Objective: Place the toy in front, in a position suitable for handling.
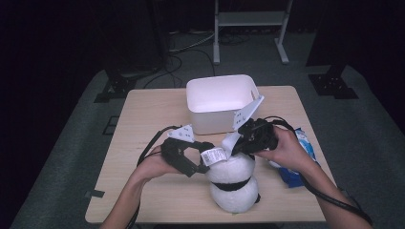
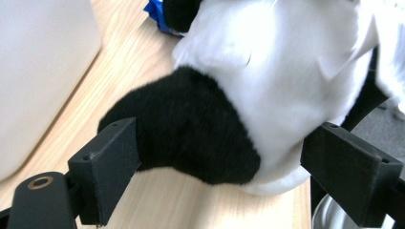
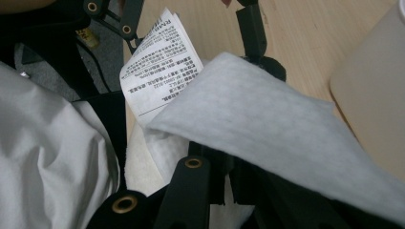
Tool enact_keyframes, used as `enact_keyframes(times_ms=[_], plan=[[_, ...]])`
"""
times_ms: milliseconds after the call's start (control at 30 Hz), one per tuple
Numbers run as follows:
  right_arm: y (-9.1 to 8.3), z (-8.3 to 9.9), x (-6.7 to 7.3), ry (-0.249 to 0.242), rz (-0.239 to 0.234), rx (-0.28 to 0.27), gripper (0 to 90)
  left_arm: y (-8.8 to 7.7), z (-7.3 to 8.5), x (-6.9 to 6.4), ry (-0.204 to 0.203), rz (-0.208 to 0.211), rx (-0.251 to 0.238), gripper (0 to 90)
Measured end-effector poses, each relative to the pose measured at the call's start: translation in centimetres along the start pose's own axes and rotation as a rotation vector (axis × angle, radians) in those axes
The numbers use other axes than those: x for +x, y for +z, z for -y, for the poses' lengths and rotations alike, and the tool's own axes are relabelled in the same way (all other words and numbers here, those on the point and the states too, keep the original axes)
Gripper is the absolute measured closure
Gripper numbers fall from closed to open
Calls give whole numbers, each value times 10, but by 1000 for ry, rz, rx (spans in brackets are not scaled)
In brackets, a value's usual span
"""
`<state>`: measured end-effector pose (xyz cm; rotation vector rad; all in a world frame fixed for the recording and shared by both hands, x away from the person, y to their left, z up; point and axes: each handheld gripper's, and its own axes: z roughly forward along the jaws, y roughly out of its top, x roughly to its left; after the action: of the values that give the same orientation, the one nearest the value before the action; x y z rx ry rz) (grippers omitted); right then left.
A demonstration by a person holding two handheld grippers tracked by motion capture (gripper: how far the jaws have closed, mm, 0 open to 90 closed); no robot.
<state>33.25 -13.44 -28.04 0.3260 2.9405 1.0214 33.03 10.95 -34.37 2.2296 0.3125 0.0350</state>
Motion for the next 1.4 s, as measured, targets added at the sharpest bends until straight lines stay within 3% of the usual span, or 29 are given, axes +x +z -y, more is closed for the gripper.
enact_keyframes(times_ms=[133,300,367,433,567,800,1067,1267,1400], plan=[[-1,0,2,-4,6,4,853,1,-4,-6,36,-16,-5,119],[-1,0,2,-4,-2,-4,853,0,-13,-13,94,4,-12,125],[1,-2,3,-11,3,-2,853,0,-15,-17,147,10,-11,226],[1,-2,4,-15,16,4,853,-1,-16,-19,165,19,-9,336],[-2,-2,4,-13,28,-3,853,-1,-17,-21,163,11,0,414],[-9,4,2,-5,50,-22,854,0,-16,-21,172,14,-18,404],[-18,10,1,23,54,-2,854,3,-22,-24,193,23,-32,400],[-15,-5,6,-21,50,16,854,10,-30,-28,214,32,-28,400],[-11,-11,7,-36,53,50,857,10,-31,-27,197,33,-26,380]])
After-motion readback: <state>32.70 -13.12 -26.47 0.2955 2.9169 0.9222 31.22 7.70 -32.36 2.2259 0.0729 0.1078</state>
